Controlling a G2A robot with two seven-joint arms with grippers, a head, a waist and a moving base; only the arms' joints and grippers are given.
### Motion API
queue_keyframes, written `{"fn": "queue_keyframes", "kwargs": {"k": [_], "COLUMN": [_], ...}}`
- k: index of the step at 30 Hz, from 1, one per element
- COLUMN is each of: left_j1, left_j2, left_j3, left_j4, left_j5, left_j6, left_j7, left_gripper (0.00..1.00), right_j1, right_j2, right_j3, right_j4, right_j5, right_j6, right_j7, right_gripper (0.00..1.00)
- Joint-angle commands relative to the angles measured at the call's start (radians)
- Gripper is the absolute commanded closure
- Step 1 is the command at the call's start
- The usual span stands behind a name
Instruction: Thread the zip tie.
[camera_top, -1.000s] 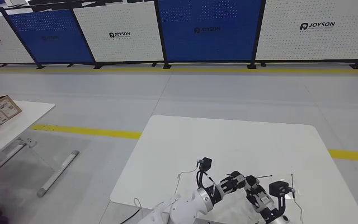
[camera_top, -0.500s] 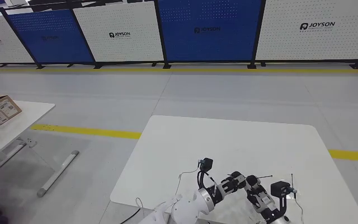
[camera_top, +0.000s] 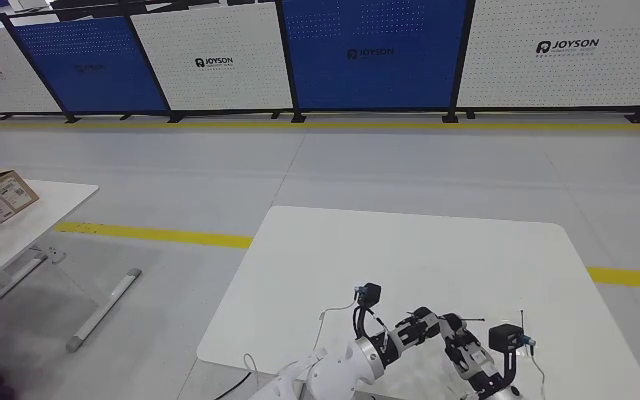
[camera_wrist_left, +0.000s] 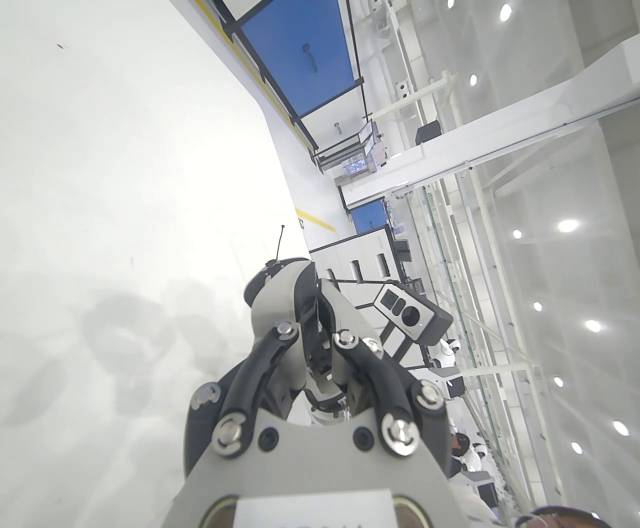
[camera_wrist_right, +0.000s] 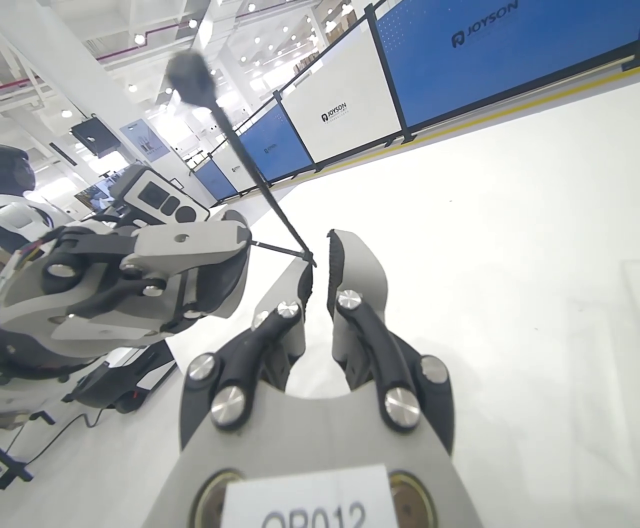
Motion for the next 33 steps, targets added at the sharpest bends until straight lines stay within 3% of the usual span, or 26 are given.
{"fn": "queue_keyframes", "kwargs": {"k": [1, 6, 19, 33], "left_j1": [-0.001, -0.001, 0.005, 0.017], "left_j2": [0.0, -0.001, -0.001, 0.002], "left_j3": [0.0, 0.0, -0.003, -0.011], "left_j4": [0.001, 0.002, -0.002, -0.025], "left_j5": [0.0, 0.001, 0.009, 0.009], "left_j6": [0.0, -0.002, -0.054, -0.087], "left_j7": [0.001, 0.003, 0.01, 0.002], "left_gripper": [1.0, 1.0, 1.0, 1.0], "right_j1": [0.0, 0.001, 0.005, 0.014], "right_j2": [0.0, 0.001, 0.006, 0.036], "right_j3": [0.0, 0.0, -0.018, -0.049], "right_j4": [0.0, 0.001, -0.003, -0.027], "right_j5": [0.001, -0.001, -0.032, 0.02], "right_j6": [0.0, 0.0, 0.0, 0.0], "right_j7": [-0.001, -0.002, 0.027, 0.078], "right_gripper": [1.0, 1.0, 1.0, 1.0]}}
